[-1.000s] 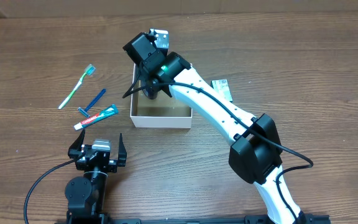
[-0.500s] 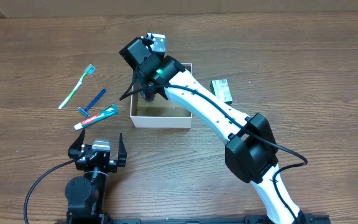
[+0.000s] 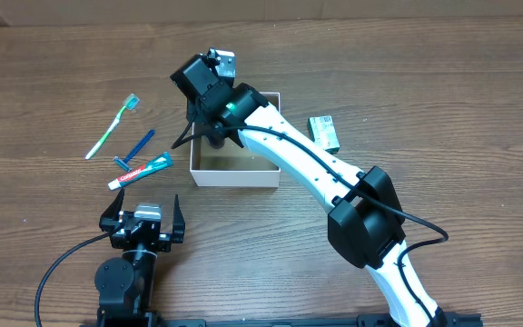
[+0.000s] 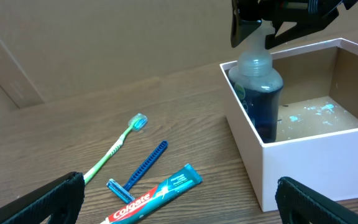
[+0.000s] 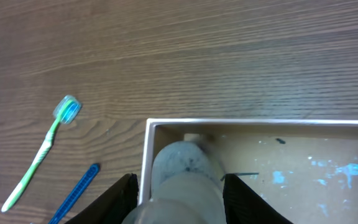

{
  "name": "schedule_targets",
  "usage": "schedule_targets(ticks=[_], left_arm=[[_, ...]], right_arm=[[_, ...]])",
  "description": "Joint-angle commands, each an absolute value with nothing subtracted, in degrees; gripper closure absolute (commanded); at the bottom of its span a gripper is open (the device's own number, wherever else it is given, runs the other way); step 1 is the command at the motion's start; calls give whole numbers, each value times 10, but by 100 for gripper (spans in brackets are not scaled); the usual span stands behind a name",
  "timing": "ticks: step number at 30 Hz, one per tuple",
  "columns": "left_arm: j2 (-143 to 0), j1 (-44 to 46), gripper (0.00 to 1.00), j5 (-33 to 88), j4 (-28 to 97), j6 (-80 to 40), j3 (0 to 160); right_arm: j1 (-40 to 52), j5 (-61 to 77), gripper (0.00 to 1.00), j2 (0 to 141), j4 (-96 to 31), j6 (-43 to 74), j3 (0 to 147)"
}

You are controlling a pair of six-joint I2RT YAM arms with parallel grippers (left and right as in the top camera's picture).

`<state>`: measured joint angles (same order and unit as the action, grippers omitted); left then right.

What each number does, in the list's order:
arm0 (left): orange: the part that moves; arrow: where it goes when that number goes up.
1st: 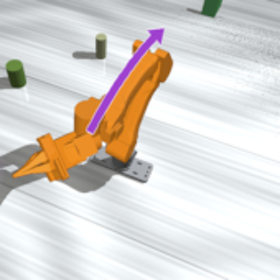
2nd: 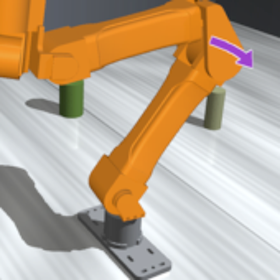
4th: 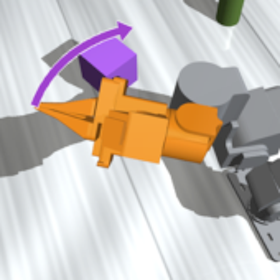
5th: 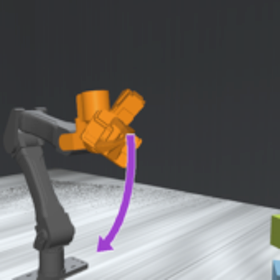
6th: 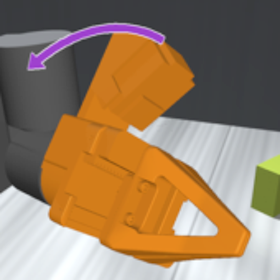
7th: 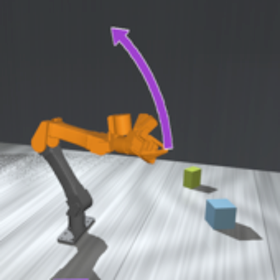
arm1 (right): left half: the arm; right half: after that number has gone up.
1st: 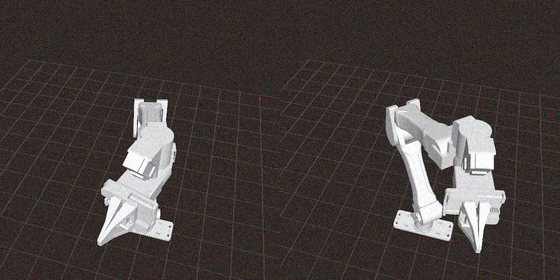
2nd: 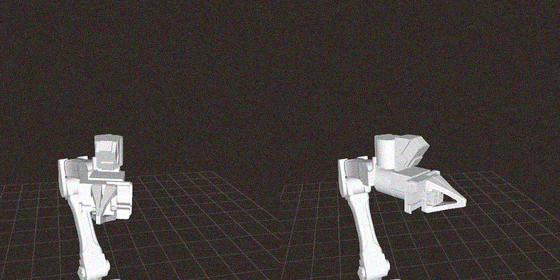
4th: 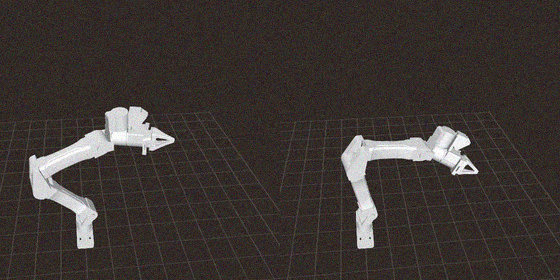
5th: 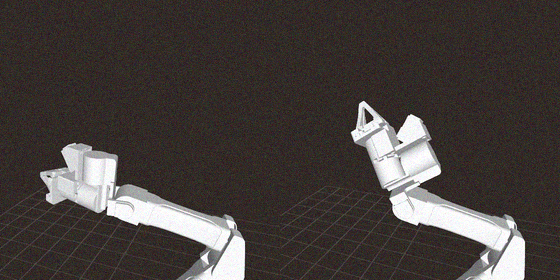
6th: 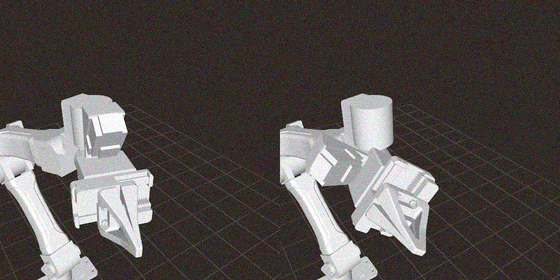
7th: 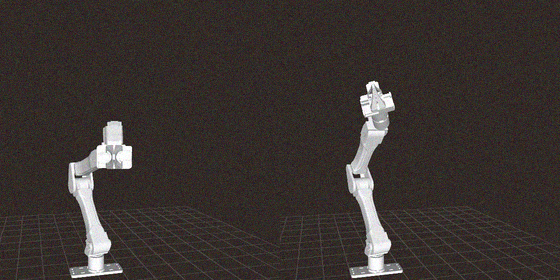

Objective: Pack container
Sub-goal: 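Open the right gripper and lift away from the bottle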

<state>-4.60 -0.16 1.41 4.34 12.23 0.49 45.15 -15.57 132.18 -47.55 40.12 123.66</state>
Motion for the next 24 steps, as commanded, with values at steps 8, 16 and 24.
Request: schedule_targets(ticks=[8,16,24], left_arm=[[-42,-7,0,11,44,127,3],[-42,-7,0,11,44,127,3],[-42,-7,0,11,44,127,3]], right_arm=[[461,-118,49,1317,-528,342,1366],[421,-121,37,1281,-691,283,1507],[231,-83,21,1248,-919,220,1527]])
